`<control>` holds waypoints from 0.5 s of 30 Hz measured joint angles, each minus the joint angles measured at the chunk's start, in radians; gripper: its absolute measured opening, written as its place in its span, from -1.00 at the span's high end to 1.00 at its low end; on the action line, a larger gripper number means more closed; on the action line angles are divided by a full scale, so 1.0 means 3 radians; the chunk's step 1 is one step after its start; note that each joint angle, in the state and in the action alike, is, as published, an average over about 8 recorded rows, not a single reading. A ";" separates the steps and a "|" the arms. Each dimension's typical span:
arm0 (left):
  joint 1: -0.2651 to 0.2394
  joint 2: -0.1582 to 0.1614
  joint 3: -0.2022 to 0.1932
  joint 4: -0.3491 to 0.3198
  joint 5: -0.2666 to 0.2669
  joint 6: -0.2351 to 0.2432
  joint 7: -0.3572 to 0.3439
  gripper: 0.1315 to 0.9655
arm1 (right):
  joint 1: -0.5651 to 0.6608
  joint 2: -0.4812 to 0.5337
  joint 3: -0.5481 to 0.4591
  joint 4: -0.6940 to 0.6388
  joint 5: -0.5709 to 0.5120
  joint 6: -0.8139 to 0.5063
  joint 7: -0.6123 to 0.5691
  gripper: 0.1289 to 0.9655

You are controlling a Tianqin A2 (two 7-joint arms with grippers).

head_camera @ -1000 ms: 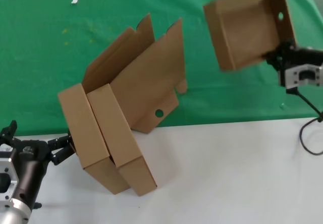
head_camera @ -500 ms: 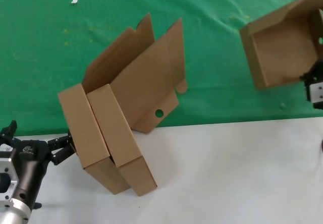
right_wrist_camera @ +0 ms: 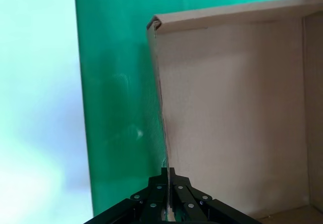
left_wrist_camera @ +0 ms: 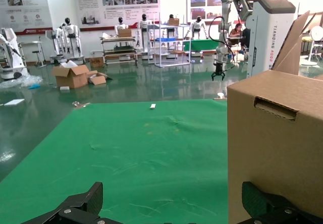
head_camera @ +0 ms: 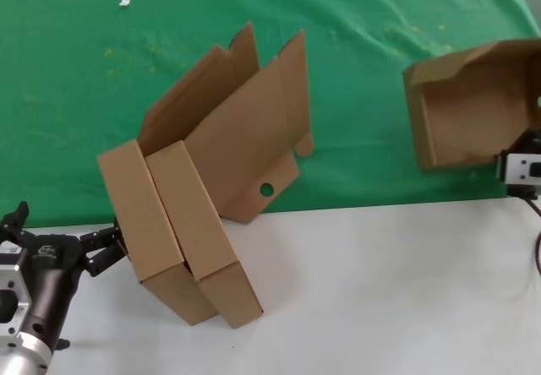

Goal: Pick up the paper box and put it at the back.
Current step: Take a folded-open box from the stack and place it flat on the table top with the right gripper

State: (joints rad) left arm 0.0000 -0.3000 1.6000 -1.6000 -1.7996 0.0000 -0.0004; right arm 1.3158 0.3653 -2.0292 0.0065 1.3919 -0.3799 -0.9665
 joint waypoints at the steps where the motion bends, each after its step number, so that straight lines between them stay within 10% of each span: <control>1: 0.0000 0.0000 0.0000 0.0000 0.0000 0.0000 0.0000 -1.00 | 0.0003 -0.0011 -0.0007 0.0000 -0.0011 0.0007 0.0029 0.94; 15: 0.0000 0.0000 0.0000 0.0000 0.0000 0.0000 0.0000 -1.00 | 0.0083 -0.0064 -0.0131 0.0000 -0.0182 0.0178 0.0414 0.87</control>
State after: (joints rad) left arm 0.0000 -0.3000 1.6000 -1.6000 -1.7996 0.0000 -0.0004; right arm 1.3408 0.3460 -2.0685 0.0065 1.3372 -0.3265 -0.8422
